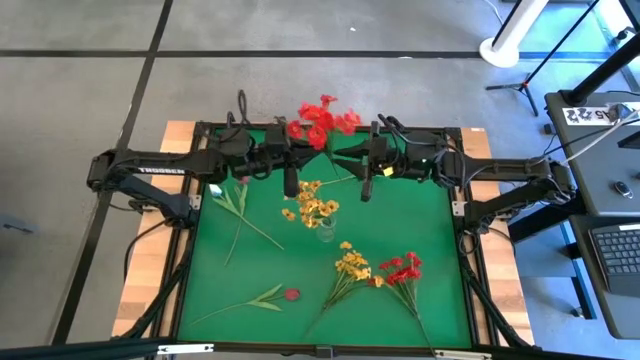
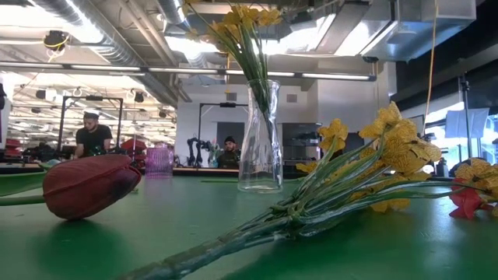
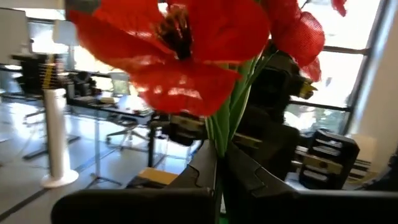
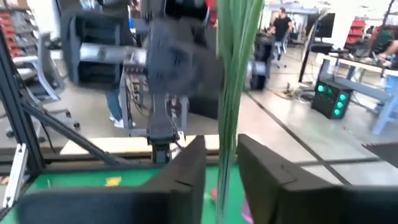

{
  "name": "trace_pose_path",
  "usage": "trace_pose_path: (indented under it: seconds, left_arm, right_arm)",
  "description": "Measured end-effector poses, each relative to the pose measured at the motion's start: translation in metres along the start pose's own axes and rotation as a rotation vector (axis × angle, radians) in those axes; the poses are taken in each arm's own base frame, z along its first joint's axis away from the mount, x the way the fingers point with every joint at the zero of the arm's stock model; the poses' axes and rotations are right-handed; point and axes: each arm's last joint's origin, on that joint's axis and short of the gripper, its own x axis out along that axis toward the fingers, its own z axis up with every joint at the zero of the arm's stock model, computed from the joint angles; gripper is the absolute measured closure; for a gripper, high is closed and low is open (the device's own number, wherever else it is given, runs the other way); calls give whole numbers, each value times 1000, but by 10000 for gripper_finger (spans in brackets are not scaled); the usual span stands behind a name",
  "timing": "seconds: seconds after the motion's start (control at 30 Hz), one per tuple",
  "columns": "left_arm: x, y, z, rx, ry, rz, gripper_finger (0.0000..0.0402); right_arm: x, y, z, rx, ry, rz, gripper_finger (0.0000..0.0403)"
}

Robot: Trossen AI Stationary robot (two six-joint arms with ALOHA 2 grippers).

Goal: Sort flowers into vase by color
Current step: Put the top red flower into the violet vase

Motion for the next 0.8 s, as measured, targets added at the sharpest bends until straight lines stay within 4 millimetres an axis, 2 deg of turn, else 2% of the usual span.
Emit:
trace_pose_path:
  seconds: [0.17, 0.27, 0.37, 0.5, 0.6, 0.8]
  left_arm:
    - [-20, 5, 14, 46, 23, 104, 400]
    - [-37, 11, 19, 99, 74, 227, 401]
    - [-53, 18, 22, 156, 143, 380, 401]
    - [-72, 24, 22, 197, 223, 508, 401]
    - [-83, 27, 13, 207, 254, 556, 401]
    - [-101, 49, -33, 206, 223, 735, 401]
  right_arm:
    - [-10, -2, 2, -28, 48, -52, 236]
    - [-19, -3, 3, -45, 81, -60, 201]
    - [-27, -4, 3, -61, 122, -80, 178]
    - [-37, -5, 7, -60, 133, -96, 170]
    - [-44, -1, 10, -61, 130, -75, 174]
    - [-47, 3, 1, -68, 198, -60, 193]
